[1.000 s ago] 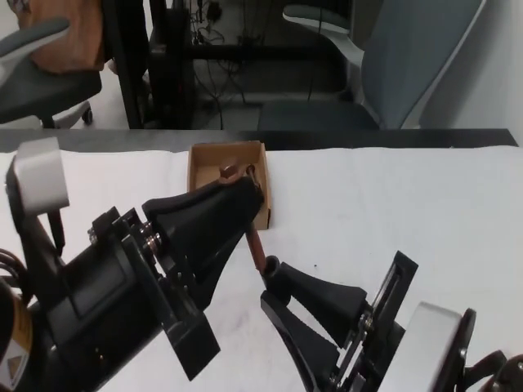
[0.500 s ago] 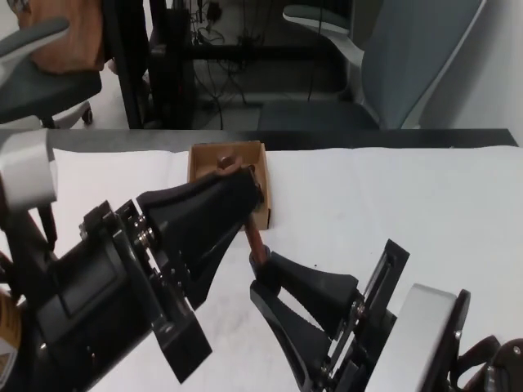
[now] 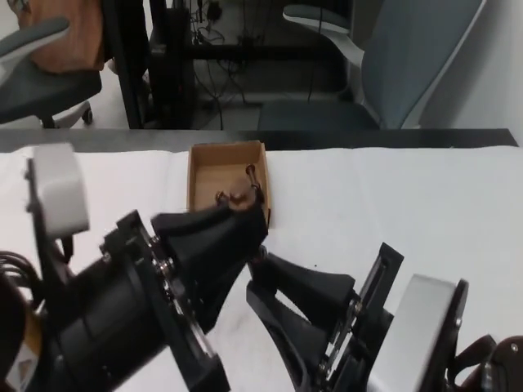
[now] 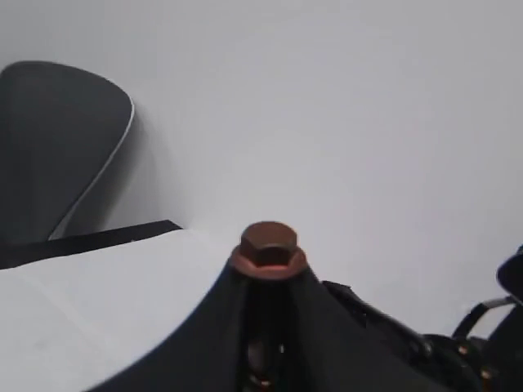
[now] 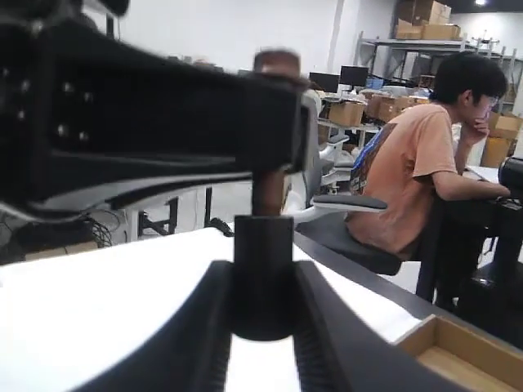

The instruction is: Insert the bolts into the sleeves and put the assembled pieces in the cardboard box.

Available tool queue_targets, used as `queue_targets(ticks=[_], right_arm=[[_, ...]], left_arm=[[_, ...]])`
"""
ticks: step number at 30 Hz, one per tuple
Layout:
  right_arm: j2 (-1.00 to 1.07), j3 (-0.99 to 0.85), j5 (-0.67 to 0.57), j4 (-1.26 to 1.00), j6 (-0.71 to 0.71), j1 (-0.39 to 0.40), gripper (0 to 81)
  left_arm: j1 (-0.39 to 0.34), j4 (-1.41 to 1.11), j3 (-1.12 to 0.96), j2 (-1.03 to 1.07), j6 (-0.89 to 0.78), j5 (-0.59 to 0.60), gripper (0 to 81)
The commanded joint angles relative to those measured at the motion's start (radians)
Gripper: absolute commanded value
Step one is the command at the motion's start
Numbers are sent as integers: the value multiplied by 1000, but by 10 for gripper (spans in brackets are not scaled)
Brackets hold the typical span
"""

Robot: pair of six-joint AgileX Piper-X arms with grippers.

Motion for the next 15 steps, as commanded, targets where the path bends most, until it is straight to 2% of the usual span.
queue_targets(ticks=[1,5,7,8,10,11,14,15], right_arm=[[-9,-18,-17,-51,33,1,6],[-9,-18,-23,-51,33,1,6],[-9,-20,-18,-51,33,1,6],[-9,-22,-15,-51,33,1,6],[-9,-30,-15,-51,33,1,6],[-9,-33,-15,-51,33,1,6],[-9,-42,-15,-51,33,1,6],[-9,-41,-15,-51,33,-1,6]], left_arm=[[0,18,2,-1,14,-9,17],[0,18,2,-1,14,-5,17],[-1,18,2,-1,14,42,4],[-1,18,2,-1,22,79,38],[-1,30,2,-1,23,112,175],[-1,44,2,-1,23,110,280],[-1,78,2,-1,21,73,664],[-1,81,2,-1,21,52,700]])
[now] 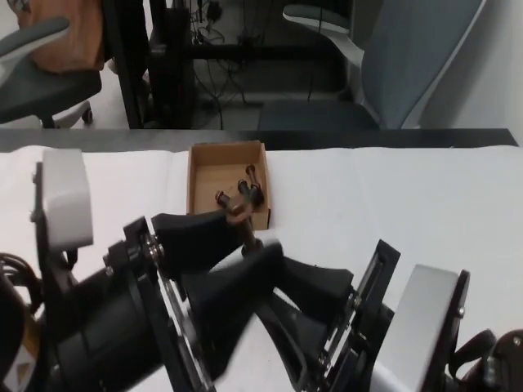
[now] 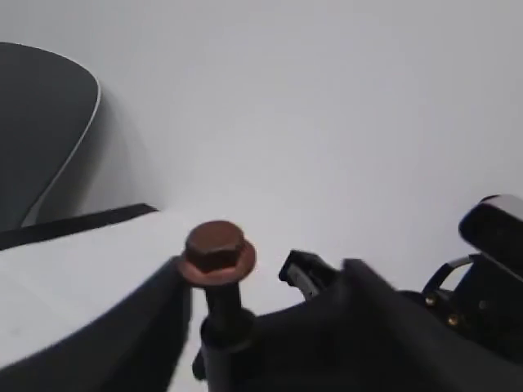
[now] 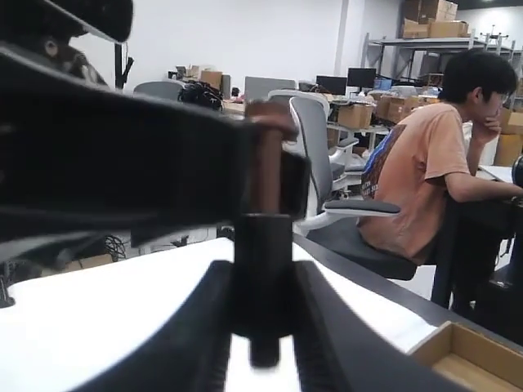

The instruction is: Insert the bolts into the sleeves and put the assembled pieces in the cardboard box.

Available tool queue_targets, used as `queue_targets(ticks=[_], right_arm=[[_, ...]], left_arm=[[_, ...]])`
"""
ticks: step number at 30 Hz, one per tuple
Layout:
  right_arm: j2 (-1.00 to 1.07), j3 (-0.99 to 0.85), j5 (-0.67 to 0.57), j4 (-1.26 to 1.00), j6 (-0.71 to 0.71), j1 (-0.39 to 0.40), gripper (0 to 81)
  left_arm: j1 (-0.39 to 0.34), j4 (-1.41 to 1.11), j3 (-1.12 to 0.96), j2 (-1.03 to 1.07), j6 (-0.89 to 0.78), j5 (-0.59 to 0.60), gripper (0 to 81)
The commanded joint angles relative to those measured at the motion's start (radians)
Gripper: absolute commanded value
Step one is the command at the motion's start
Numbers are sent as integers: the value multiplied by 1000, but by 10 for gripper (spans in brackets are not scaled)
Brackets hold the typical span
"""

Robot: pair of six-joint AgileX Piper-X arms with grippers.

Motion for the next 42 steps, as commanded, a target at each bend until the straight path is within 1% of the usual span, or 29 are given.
queue_targets(ticks=[1,3,5,8,10,13,15,16,17,18,19,21,24,27,31,34,36,39,40,42], right_arm=[[-9,-27,3,-44,7,-1,6],[-9,-27,3,-36,7,-3,6],[-9,-27,12,-10,7,-13,6],[-7,-42,109,101,27,-45,6],[-7,-73,107,205,38,-103,6],[2,-167,41,392,41,-211,6],[27,-234,-8,502,46,-303,6],[49,-274,-44,537,48,-339,6],[78,-307,-77,571,54,-383,6],[114,-360,-131,598,54,-423,6],[156,-406,-172,620,54,-456,6],[246,-497,-249,649,50,-500,6],[419,-653,-310,697,36,-531,6],[595,-836,-312,783,9,-531,6],[811,-1066,-312,944,31,-531,6],[953,-1202,-309,1014,25,-533,6],[1023,-1277,-284,1033,23,-540,6],[1096,-1346,-268,1042,20,-558,13],[1108,-1360,-283,1042,20,-563,71],[1111,-1371,-332,1042,31,-575,302]], left_arm=[[-1,39,2,1,6,-45,700],[1,33,0,1,9,-82,700],[3,10,0,-7,18,-87,700],[3,-45,0,-54,18,-87,700],[3,-57,0,-128,27,-87,700],[3,-1,0,-246,71,-128,700],[3,83,0,-348,105,-191,395],[3,152,0,-400,126,-223,171],[3,226,0,-449,134,-258,28],[3,303,0,-484,140,-288,13],[3,384,0,-523,131,-301,18],[3,506,0,-585,100,-320,18],[3,612,0,-634,63,-319,18],[3,638,0,-644,64,-319,18],[3,652,0,-644,64,-319,18],[3,664,0,-644,64,-319,18],[3,680,0,-644,64,-319,18],[3,707,0,-644,64,-319,18],[3,714,0,-644,64,-319,18],[3,732,0,-644,64,-328,18]])
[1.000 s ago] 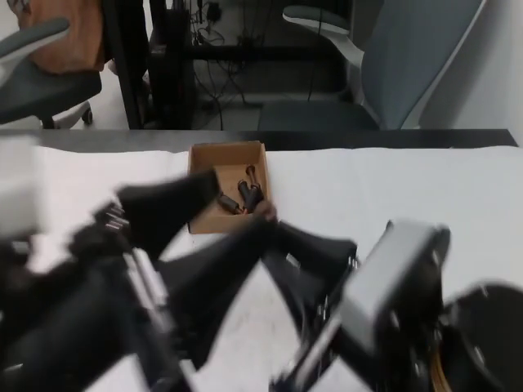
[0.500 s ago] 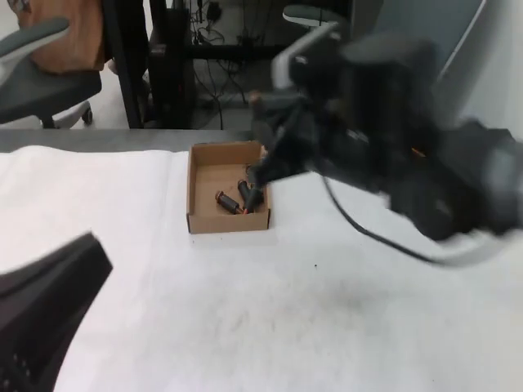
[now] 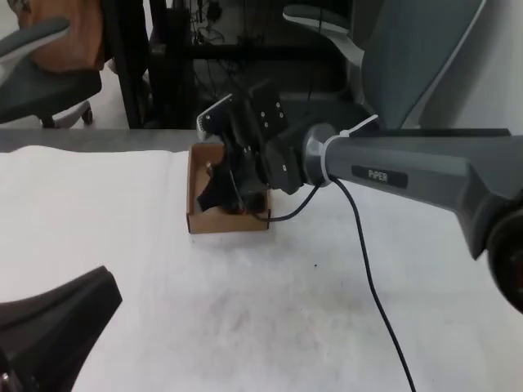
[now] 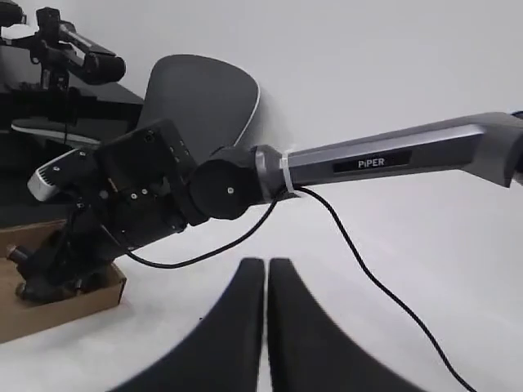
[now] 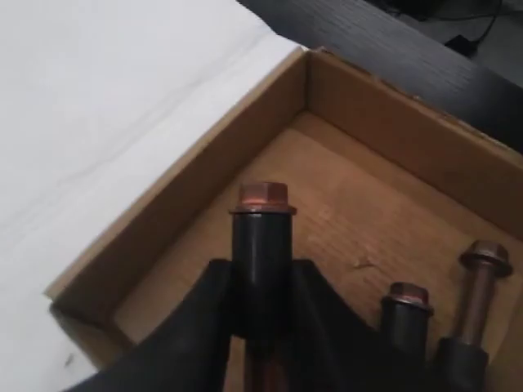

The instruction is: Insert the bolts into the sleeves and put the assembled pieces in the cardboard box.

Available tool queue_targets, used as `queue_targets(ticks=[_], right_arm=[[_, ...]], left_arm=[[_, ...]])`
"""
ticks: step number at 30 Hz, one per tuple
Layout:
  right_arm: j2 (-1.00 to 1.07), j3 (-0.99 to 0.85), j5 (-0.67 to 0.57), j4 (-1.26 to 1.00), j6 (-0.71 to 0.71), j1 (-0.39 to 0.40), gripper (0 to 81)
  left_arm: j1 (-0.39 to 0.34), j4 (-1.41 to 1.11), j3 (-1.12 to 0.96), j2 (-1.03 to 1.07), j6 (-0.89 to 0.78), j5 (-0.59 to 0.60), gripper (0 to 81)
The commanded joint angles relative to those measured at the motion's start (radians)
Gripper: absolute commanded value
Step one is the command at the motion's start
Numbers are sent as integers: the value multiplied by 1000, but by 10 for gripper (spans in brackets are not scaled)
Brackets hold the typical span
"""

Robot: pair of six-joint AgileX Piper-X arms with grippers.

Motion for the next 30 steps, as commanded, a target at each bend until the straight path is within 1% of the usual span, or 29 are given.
queue_targets(ticks=[1,2,4,6,8,10,13,16,18,20,21,23,24,25,26,28,30], right_arm=[[-14,-38,-41,-11,26,-21,498],[-17,-43,-30,-9,54,-23,700],[-33,-51,12,4,87,-24,700],[-63,-52,40,28,78,-24,700],[-114,-52,38,79,46,-24,700],[-179,-52,38,165,-17,-24,700],[-329,-30,47,256,-96,-13,683],[-503,29,46,234,-140,-12,606],[-624,66,29,185,-142,-12,570],[-750,91,29,141,-181,-12,570],[-809,96,49,122,-225,-12,568],[-896,95,169,79,-314,-31,568],[-934,95,241,54,-363,-55,568],[-963,95,281,41,-396,-93,568],[-987,95,286,46,-405,-145,568],[-1024,95,245,112,-382,-273,568],[-1043,98,156,208,-310,-394,568]], left_arm=[[1,23,-2,-9,0,-26,18],[1,23,-2,-9,-1,-34,18],[1,23,-2,-9,-1,-61,18],[1,23,-2,-15,-1,-101,18],[1,23,-2,-24,-1,-154,18],[1,23,-2,-44,-1,-232,18],[1,68,-22,-51,27,-422,18],[1,207,-99,-51,158,-590,18],[1,233,-145,-51,204,-638,18],[1,233,-185,-51,257,-654,18],[1,233,-202,-51,281,-666,18],[1,233,-215,-51,346,-723,18],[1,233,-215,-51,372,-754,18],[1,233,-211,-51,390,-769,18],[1,233,-212,-51,399,-773,18],[1,221,-212,-51,397,-759,18],[1,201,-212,-51,411,-746,18]])
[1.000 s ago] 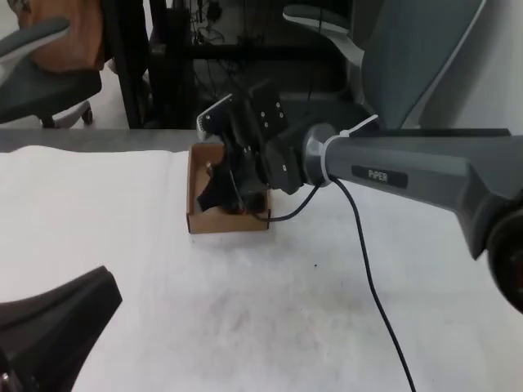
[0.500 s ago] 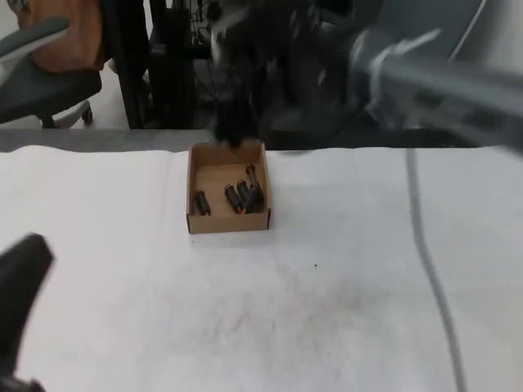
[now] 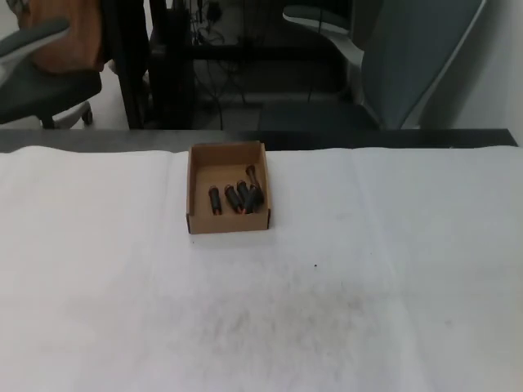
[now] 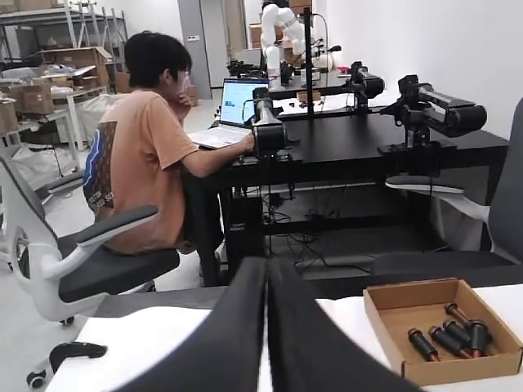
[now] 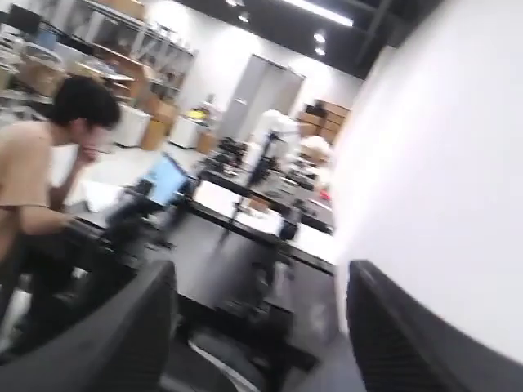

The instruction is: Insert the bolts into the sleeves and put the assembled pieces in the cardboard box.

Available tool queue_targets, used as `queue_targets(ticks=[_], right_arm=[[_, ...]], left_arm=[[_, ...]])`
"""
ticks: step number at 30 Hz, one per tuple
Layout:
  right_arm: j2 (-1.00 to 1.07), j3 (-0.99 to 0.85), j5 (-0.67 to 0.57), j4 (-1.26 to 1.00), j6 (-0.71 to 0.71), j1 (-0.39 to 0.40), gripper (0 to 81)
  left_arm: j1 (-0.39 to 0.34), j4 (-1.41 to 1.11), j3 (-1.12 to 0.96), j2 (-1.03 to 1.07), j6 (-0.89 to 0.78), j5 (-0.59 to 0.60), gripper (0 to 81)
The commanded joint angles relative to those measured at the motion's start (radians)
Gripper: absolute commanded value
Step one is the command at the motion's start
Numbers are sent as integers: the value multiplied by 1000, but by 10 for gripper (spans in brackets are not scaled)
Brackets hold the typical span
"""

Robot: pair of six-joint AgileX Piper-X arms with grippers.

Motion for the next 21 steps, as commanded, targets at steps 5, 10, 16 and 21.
queue_targets(ticks=[5,10,16,21], right_arm=[[-84,141,-355,211,112,-404,451],[-340,521,-420,80,141,-543,52],[-622,956,-540,-116,350,-549,4],[-701,1245,-540,-82,432,-549,4]], left_arm=[[1,-82,9,8,134,-92,18],[1,-222,77,8,106,-64,18],[1,-240,184,8,-17,-45,18],[1,-123,274,8,-168,46,18]])
